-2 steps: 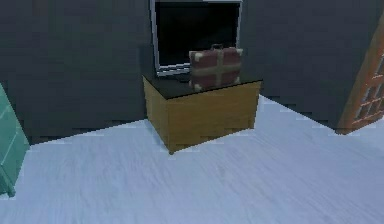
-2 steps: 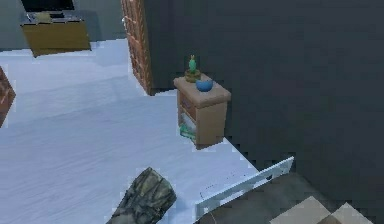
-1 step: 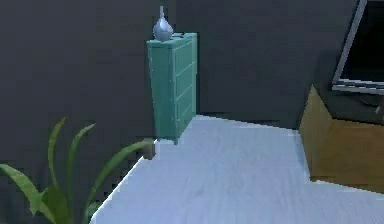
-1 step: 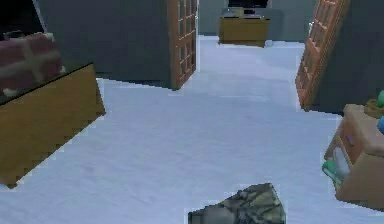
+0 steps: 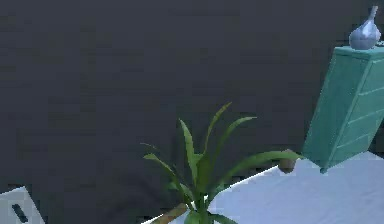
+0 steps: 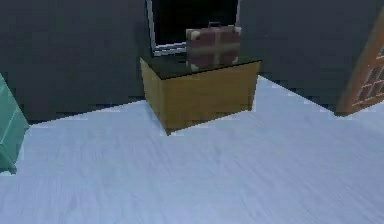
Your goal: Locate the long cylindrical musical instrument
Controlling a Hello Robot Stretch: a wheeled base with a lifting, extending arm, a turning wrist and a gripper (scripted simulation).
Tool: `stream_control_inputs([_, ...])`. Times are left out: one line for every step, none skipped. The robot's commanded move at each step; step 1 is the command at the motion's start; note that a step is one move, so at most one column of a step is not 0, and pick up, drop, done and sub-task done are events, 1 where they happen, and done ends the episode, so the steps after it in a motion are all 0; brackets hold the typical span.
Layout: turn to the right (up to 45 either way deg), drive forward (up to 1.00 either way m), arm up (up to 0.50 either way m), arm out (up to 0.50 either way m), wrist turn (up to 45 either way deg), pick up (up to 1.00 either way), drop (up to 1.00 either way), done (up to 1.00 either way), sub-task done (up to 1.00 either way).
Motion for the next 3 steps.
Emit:
stream_control_inputs([-45.0,0.00,0.00,0.00,0.0,0.00,0.00,0.00,0.00])
stream_control_inputs([-24.0,0.00,0.00,0.00,0.0,0.00,0.00,0.00,0.00])
stream_control_inputs([0.0,0.00,0.00,0.00,0.0,0.00,0.00,1.00,0.00])
